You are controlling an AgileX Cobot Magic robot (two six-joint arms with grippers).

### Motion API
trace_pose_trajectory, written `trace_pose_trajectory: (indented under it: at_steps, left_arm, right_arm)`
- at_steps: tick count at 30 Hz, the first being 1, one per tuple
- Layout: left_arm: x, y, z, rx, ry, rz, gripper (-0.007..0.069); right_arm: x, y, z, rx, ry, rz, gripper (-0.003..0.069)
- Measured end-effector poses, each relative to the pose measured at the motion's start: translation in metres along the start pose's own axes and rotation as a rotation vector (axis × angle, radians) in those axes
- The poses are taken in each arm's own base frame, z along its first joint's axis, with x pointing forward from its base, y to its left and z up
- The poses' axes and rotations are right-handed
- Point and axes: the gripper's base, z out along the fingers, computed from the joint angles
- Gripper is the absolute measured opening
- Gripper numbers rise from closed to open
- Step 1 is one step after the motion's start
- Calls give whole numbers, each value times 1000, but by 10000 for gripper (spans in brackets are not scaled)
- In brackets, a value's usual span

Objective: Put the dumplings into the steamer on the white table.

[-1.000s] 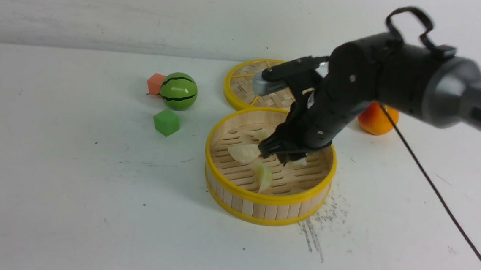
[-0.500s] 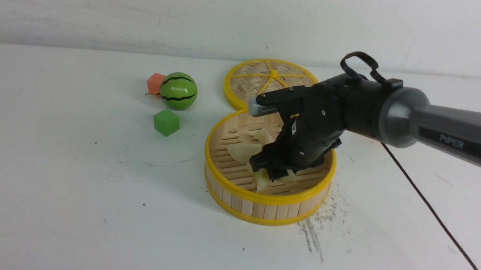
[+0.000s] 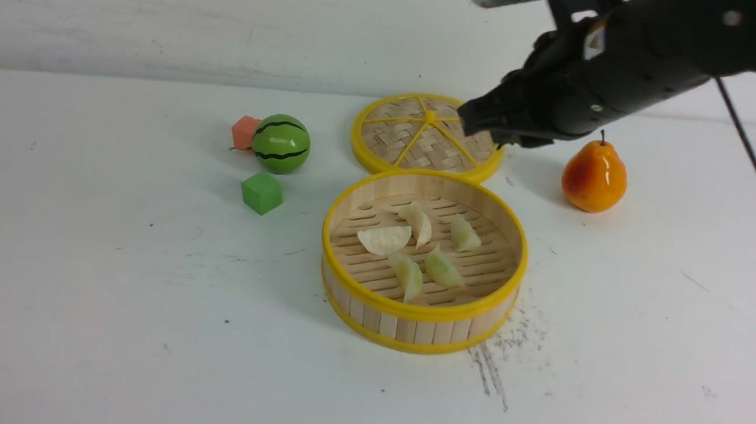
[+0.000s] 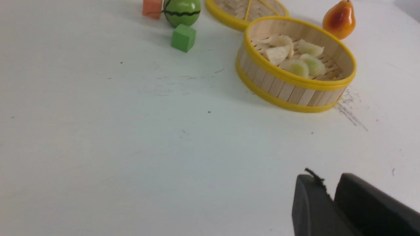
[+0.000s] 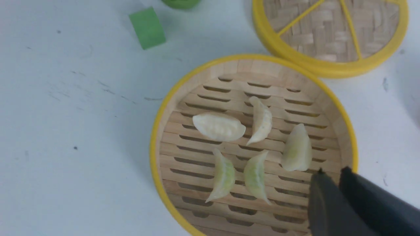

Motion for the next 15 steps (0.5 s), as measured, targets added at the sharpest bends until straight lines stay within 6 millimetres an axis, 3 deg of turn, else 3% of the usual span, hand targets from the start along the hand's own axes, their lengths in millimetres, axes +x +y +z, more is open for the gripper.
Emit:
trace_pose_trajectory:
  at_steps: [4, 15]
  left_arm:
    - [4, -3, 9, 33, -33, -4, -12]
    - [1, -5, 12, 60, -87, -4, -14]
  right_arm:
    - [20, -1, -45, -25, -125, 7, -20]
    - [87, -9, -124, -55, -416, 6, -20]
